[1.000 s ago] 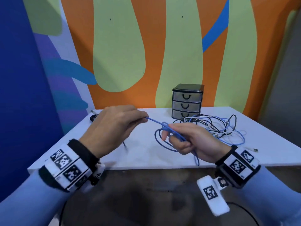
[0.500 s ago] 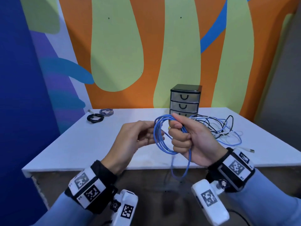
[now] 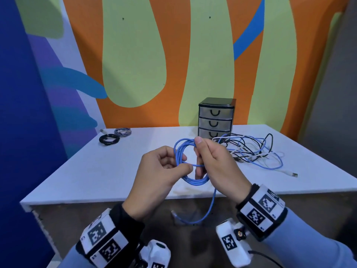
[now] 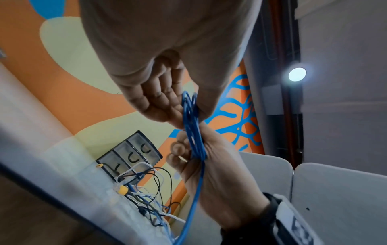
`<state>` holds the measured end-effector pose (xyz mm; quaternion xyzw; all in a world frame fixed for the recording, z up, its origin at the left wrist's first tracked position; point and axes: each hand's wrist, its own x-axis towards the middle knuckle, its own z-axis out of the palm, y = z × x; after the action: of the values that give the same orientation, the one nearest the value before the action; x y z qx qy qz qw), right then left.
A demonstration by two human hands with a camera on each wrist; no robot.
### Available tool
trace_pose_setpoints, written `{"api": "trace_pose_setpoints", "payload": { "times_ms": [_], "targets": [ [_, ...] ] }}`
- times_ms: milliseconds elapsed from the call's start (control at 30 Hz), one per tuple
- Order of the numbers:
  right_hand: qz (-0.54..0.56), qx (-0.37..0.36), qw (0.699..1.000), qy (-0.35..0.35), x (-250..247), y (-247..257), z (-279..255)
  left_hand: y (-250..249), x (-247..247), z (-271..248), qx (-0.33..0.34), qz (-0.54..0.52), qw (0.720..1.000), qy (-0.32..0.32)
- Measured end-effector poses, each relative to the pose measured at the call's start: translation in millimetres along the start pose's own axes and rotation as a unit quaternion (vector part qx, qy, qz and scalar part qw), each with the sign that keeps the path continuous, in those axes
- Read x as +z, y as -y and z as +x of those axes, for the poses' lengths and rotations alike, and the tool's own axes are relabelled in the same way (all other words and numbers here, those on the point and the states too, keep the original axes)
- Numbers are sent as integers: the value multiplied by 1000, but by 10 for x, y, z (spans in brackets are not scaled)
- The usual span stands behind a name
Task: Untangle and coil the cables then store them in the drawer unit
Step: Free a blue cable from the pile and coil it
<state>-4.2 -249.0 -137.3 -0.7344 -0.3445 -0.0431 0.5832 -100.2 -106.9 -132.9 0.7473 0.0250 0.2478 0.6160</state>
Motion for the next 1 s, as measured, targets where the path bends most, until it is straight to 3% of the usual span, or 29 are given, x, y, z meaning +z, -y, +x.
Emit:
{"api": "trace_pose_setpoints", "payload": {
  "times_ms": [33,100,133,200,267,300,333,367,433,500,567,667,767,867,933,1000],
  "targets": [
    [-6,-1,1000,-4,13,-4,-8,33,11,-2,12,26,999,-15],
    [9,7,1000,-6,26,-17,-9,77,27,-25,96,150,982,-60],
    [18,12,1000,-5,32,-25,-2,87,23,-48,160,232,956,-77],
    [27,13,1000,0,53,-37,13,90,22,-97,285,386,873,-83],
    [34,11,999,10,55,-41,23,122,28,-100,352,487,796,-75],
    [40,15,999,18,46,-38,26,151,20,-91,364,509,778,-64],
    [45,25,998,28,34,-32,28,185,6,-75,367,507,778,-54],
    [48,42,997,36,20,-26,32,209,-11,-58,365,481,795,-48],
    [63,87,993,42,-9,-49,36,208,-44,-38,318,356,876,-66],
    [79,128,988,36,-33,-101,33,203,-72,-20,211,172,959,-83],
    [91,150,984,36,-20,-127,24,191,-62,-16,108,13,990,-94],
    [118,170,978,40,45,-120,36,206,-11,-26,18,-160,978,-129],
    [233,215,948,20,48,-120,72,180,-4,-13,1,-251,957,-148],
    [472,266,841,2,-12,-146,92,179,-91,38,-2,-278,949,-147],
    [583,262,769,-3,-46,-141,102,238,-100,46,-26,-271,955,-119],
    [639,247,729,6,-84,-111,122,305,-56,14,-41,-252,962,-96]
  ]
}}
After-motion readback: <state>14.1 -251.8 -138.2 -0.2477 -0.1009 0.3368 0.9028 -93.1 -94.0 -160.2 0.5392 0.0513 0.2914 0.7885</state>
